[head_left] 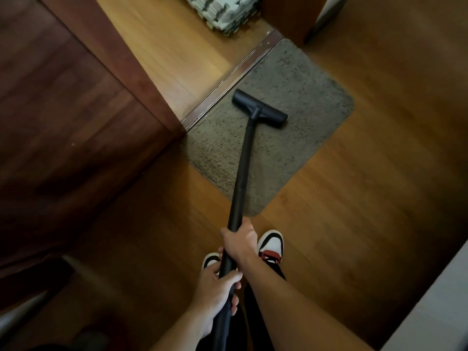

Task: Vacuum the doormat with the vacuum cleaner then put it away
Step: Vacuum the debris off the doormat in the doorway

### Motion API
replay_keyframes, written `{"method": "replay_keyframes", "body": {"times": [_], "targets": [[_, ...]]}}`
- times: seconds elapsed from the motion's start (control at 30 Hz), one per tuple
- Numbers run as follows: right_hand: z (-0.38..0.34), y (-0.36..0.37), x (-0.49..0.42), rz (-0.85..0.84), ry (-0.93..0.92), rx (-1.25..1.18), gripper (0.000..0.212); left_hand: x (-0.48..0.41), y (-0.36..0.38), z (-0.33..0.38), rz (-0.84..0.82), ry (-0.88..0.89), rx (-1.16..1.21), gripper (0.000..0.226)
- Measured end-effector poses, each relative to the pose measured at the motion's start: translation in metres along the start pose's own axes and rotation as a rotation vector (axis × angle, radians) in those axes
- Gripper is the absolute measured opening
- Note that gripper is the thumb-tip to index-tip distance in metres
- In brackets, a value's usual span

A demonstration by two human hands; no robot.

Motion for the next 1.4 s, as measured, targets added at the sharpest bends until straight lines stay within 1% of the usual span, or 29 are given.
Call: {"method": "replay_keyframes", "body": {"times": [0.1,0.27,0.57,0.73,0.87,1.0,1.07,1.17,1.3,1.4], "targets": [[-0.007,-0.006,-0.009,0.006,-0.021,0.027,0.027,-0.002,0.008,0.009,0.006,0.025,0.012,0.006],[-0.029,-0.022,-0.032,0.003,-0.032,0.024,0.029,-0.012,0.028,0.037,0.016,0.047,0.030,0.008],[-0.095,-0.051,-0.083,0.051,-0.100,0.039,0.026,-0.038,0.058,0.115,0.009,0.086,0.060,0.011],[-0.133,-0.064,-0.111,0.095,-0.114,-0.015,0.030,-0.059,0.066,0.159,0.045,0.157,0.005,0.010],[-0.151,-0.073,-0.129,0.117,-0.140,0.038,0.033,-0.070,0.074,0.177,0.035,0.197,-0.059,0.021],[-0.151,-0.075,-0.134,0.104,-0.135,0.102,0.038,-0.072,0.080,0.172,-0.047,0.161,-0.022,0.016],[-0.142,-0.073,-0.131,0.110,-0.122,0.107,0.037,-0.072,0.080,0.164,-0.050,0.159,-0.003,0.015],[-0.123,-0.067,-0.120,0.121,-0.089,0.027,0.034,-0.071,0.074,0.146,-0.026,0.162,0.003,0.012],[-0.090,-0.055,-0.102,0.101,-0.036,-0.151,0.034,-0.063,0.061,0.119,-0.030,0.160,-0.038,0.011],[-0.070,-0.043,-0.088,0.108,-0.049,-0.144,0.033,-0.055,0.049,0.097,-0.024,0.173,-0.037,0.015]]}}
Point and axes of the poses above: each hand's wrist, its own x-axis away from the middle knuckle, its own y-axis out of the palm, z = x × y, the point moved 6 cm from there along -x, towards the middle knuckle, and after that the axes turned 15 degrees about -x, right-handed, at the moved point
